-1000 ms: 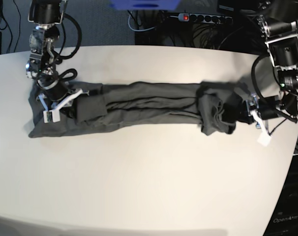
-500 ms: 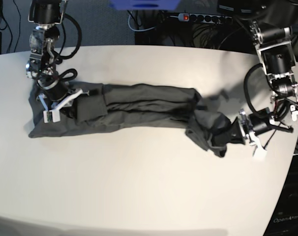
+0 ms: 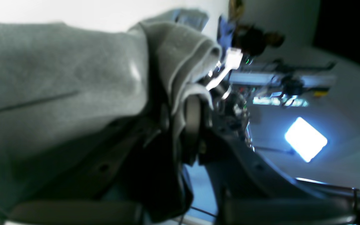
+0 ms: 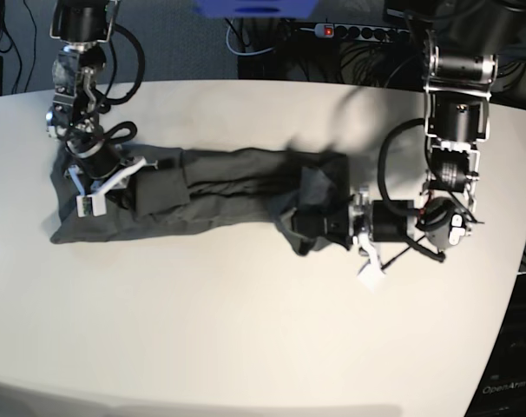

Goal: Fold the T-shirt properly
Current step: 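Lift the strip end with the left gripper and fold it toward the right gripper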

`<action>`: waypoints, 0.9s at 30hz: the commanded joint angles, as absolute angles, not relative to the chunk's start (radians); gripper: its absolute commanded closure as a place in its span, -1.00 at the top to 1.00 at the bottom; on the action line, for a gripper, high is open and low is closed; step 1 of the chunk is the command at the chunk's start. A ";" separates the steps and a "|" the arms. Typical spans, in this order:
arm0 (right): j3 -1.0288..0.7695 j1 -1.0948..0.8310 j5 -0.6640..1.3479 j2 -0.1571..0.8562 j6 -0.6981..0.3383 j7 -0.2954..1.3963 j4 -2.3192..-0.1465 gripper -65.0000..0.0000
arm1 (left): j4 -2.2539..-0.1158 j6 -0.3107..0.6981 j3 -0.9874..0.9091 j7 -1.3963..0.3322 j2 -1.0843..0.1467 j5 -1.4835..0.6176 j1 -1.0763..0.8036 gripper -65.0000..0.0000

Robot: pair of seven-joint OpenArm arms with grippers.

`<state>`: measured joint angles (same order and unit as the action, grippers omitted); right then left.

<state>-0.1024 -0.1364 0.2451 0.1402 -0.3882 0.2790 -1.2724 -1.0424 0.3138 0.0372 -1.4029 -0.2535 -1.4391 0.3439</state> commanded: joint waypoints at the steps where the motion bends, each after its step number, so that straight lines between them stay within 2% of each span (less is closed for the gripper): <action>1: -0.082 -0.186 0.122 0.116 -0.367 0.579 -1.198 -0.80 | -1.072 0.303 0.050 -1.396 -0.242 -1.484 0.383 -0.87; 10: -0.082 -0.188 0.122 0.114 -0.367 0.579 -1.198 -0.80 | -1.061 0.209 0.194 -1.357 -0.186 -1.484 0.423 -0.87; 16: -0.082 -0.191 0.122 0.114 -0.367 0.579 -1.198 -0.80 | -1.059 0.151 0.268 -1.270 -0.165 -1.484 0.437 -0.87; 22: -0.082 -0.191 0.122 0.114 -0.367 0.579 -1.198 -0.80 | -1.047 0.150 0.390 -1.193 -0.143 -1.484 0.461 -0.87; 27: -0.082 -0.191 0.122 0.114 -0.367 0.579 -1.198 -0.80 | -0.967 0.156 0.403 -1.164 -0.104 -1.449 0.464 -0.87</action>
<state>-0.1024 -0.1364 0.2451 0.1322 -0.3843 0.2714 -1.2724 -0.9520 0.1501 0.4072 -1.1667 -0.1040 -1.4170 0.4332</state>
